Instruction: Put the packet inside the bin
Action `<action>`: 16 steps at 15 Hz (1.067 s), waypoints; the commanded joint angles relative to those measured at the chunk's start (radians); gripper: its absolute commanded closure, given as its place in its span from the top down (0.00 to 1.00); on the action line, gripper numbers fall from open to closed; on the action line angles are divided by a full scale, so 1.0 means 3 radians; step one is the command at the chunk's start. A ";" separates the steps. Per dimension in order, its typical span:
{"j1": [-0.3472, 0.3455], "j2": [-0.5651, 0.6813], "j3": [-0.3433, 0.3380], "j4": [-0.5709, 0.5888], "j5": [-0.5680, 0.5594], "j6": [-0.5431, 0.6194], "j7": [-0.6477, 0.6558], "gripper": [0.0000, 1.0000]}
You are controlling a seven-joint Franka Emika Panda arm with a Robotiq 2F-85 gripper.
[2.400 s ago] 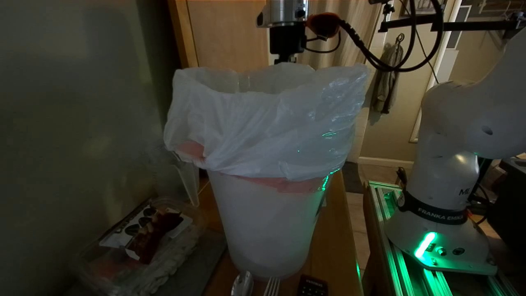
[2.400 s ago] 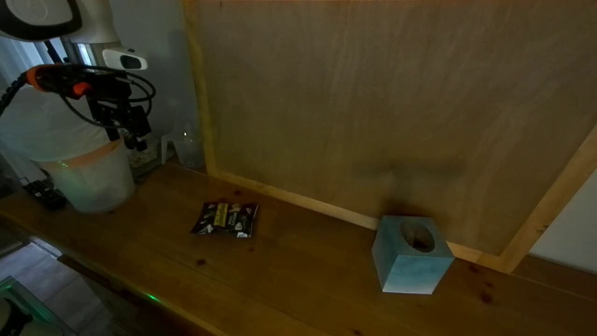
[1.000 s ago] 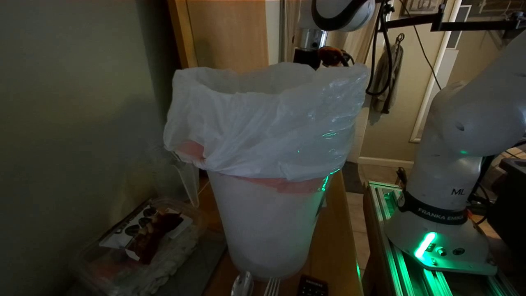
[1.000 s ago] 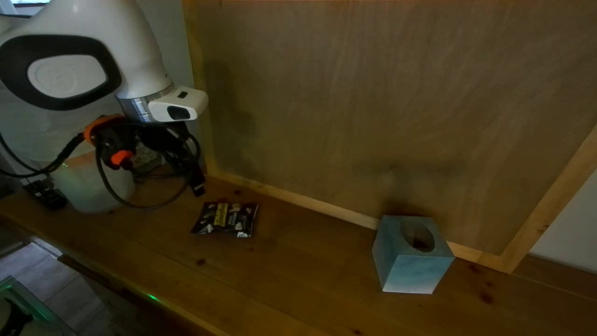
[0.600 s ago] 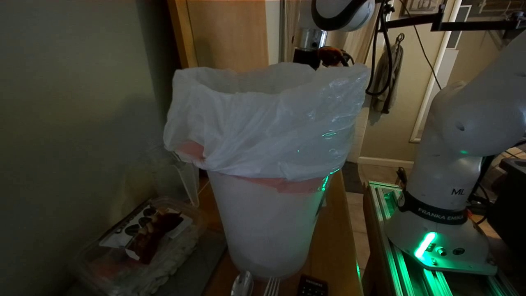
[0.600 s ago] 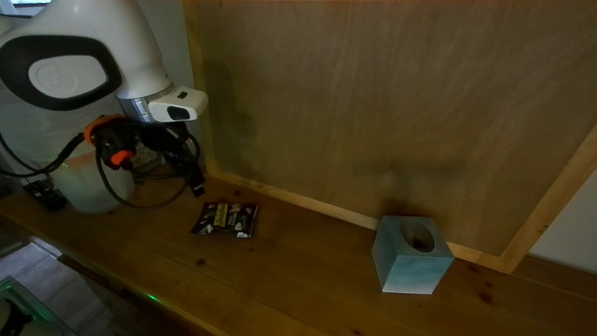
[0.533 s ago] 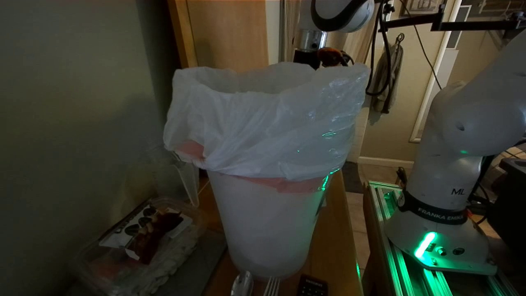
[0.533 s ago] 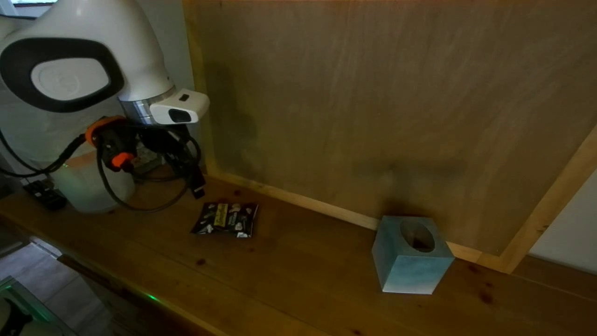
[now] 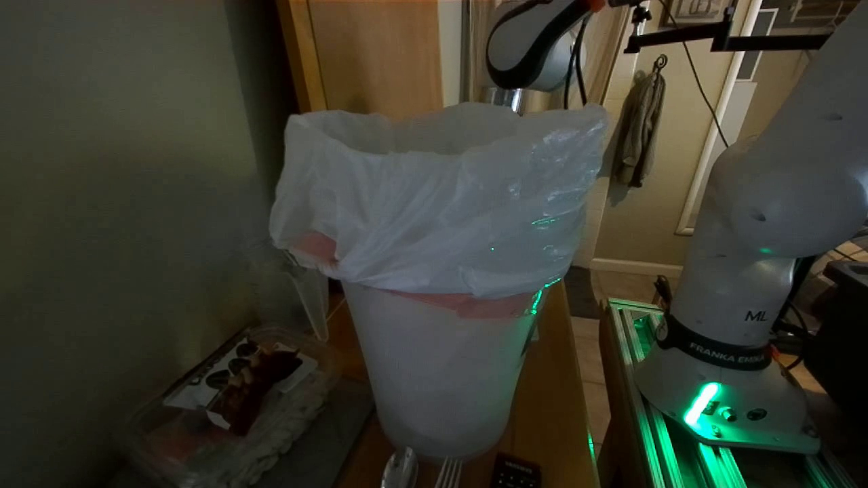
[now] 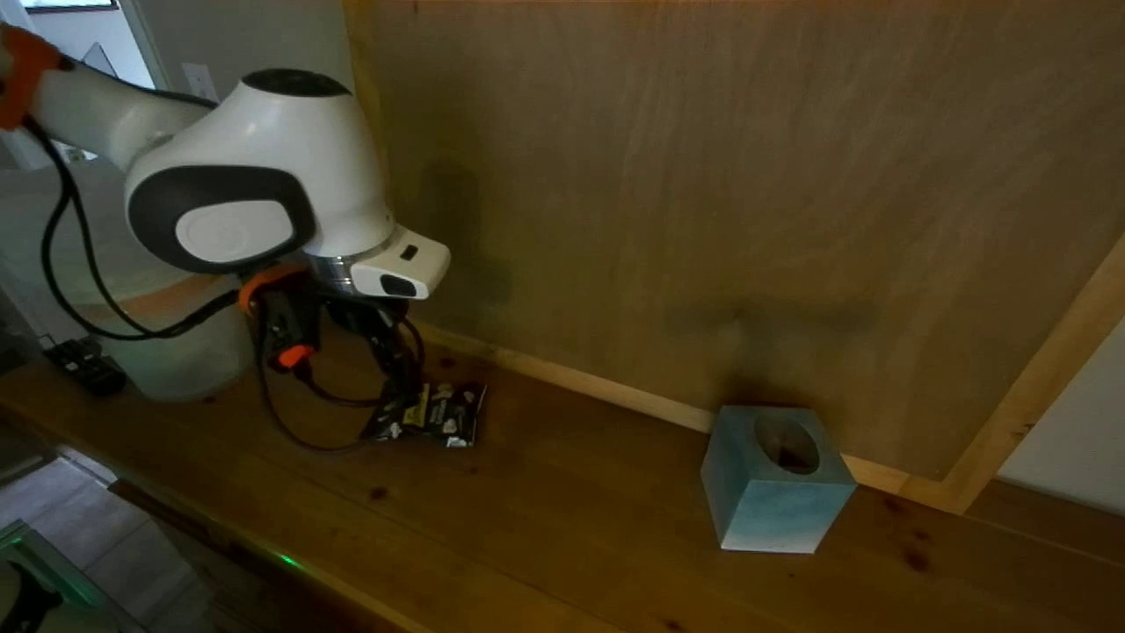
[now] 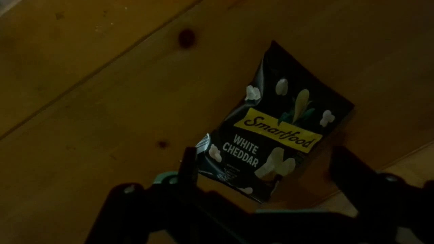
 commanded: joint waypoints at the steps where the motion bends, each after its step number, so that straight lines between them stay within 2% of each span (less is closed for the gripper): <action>1: 0.0118 0.0413 -0.0118 0.0184 0.0466 0.0294 -0.0222 1.00; 3: 0.0163 0.0545 -0.0152 0.0217 0.0720 0.0394 -0.0377 1.00; 7: 0.0152 0.0755 -0.0185 0.0278 0.1125 0.0339 -0.0572 1.00; 14: 0.0060 0.1062 -0.0144 0.0265 0.1172 0.0319 -0.0567 1.00; 15: 0.0055 0.1098 -0.0136 0.0263 0.1194 0.0311 -0.0567 0.90; 16: 0.0050 0.1133 -0.0127 0.0278 0.1229 0.0306 -0.0561 0.74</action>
